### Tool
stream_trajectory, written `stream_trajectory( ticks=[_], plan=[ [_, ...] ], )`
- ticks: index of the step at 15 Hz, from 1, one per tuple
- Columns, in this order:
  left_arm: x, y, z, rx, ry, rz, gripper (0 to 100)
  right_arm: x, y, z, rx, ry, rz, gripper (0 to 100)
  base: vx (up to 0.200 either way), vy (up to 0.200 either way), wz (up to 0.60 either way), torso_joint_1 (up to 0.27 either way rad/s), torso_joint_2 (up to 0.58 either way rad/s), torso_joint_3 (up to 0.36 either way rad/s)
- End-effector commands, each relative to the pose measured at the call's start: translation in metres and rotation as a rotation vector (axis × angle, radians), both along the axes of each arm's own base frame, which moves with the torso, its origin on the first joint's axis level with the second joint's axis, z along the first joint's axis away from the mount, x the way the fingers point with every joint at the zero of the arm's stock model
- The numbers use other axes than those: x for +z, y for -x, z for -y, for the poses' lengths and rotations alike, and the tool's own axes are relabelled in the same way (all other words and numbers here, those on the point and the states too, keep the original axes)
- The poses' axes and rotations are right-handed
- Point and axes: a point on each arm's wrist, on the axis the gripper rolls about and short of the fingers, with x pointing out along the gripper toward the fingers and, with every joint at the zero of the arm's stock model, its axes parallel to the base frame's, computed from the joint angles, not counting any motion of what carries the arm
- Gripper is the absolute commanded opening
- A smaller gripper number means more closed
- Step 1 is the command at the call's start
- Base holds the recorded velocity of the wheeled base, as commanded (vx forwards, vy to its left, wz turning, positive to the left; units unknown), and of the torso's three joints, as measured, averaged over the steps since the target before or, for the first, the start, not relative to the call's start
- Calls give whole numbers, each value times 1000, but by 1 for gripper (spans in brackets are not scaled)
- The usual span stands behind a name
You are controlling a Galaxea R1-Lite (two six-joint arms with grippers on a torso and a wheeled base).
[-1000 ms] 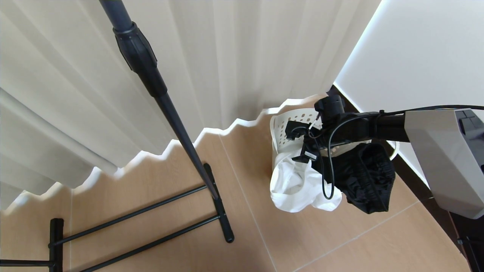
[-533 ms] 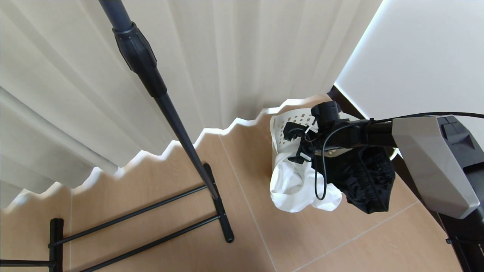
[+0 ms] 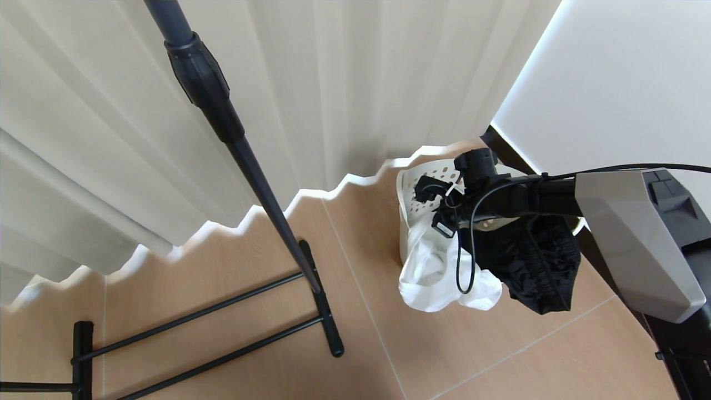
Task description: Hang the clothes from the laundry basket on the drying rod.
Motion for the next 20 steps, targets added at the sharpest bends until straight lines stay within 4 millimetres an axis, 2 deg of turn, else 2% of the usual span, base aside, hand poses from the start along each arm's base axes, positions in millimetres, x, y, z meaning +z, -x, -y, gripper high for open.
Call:
stream_trajectory(
  ticks=[1,2,3,4,5,6,7,8,9,10,12,15,17,20],
  plan=[
    [0,0,0,0,0,-1,100,48,25,-8,-47,-113,32,0,0,0,0,0,0,0],
    [0,0,0,0,0,-1,100,62,37,-9,-60,-144,30,0,0,0,0,0,0,0],
    [0,0,0,0,0,0,100,96,80,-14,-81,-231,15,0,0,0,0,0,0,0],
    [0,0,0,0,0,0,100,110,103,-15,-91,-269,3,0,0,0,0,0,0,0],
    [0,0,0,0,0,0,100,127,147,-14,-98,-321,-20,0,0,0,0,0,0,0],
    [0,0,0,0,0,0,100,145,201,-9,-78,-388,-11,0,0,0,0,0,0,0],
    [0,0,0,0,0,0,100,154,246,-1,-56,-447,17,0,0,0,0,0,0,0],
    [0,0,0,0,0,0,100,155,270,4,-44,-476,32,0,0,0,0,0,0,0],
    [0,0,0,0,0,0,100,151,318,13,-1,-506,62,0,0,0,0,0,0,0],
    [0,0,0,-2,0,0,100,147,342,24,21,-519,82,0,0,0,0,0,0,0],
    [0,0,0,-2,-1,1,100,135,359,38,25,-530,91,0,0,0,0,0,0,0],
    [0,0,0,-3,-3,2,100,108,363,41,13,-604,109,0,0,0,0,0,0,0],
    [0,0,0,-7,-4,1,100,109,353,32,22,-639,142,0,0,0,0,0,0,0],
    [0,0,0,-6,-3,1,100,111,351,32,17,-646,152,0,0,0,0,0,0,0]
  ],
)
